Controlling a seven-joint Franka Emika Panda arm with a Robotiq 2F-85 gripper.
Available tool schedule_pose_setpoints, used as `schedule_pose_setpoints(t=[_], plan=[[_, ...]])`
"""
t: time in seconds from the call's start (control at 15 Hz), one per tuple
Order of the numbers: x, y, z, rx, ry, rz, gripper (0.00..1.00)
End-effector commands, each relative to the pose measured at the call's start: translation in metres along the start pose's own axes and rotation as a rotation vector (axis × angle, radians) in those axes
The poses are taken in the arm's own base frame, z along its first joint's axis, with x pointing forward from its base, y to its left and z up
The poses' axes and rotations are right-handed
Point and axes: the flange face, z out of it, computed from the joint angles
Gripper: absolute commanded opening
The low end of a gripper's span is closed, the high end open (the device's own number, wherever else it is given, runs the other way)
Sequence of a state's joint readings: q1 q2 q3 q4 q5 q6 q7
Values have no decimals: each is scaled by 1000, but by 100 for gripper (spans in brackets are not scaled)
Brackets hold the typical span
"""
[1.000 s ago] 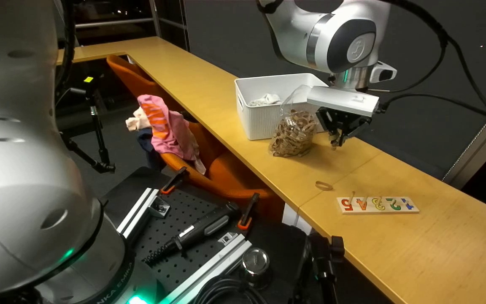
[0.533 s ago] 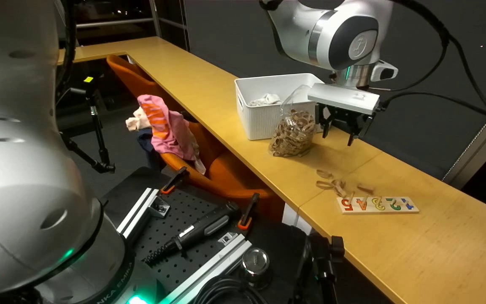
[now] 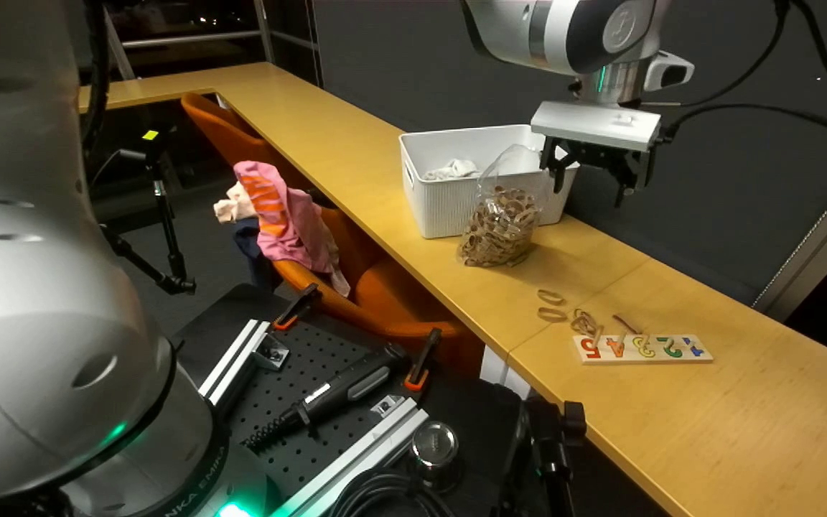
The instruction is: Remove some of the rubber bands from the plastic bag and put them on the table
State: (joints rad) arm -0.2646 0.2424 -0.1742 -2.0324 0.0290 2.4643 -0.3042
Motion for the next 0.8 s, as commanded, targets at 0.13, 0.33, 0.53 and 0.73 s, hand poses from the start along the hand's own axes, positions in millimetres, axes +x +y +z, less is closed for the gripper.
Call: schedule_pose_setpoints(t=[0.13,0.33,0.53,0.73], plan=[[14,-46,-78,18,50,-70,65],[23,-71,-91,52,40,-130,42],[28,-83,-84,65,16,-157,20],[23,-86,-81,55,23,-143,51]])
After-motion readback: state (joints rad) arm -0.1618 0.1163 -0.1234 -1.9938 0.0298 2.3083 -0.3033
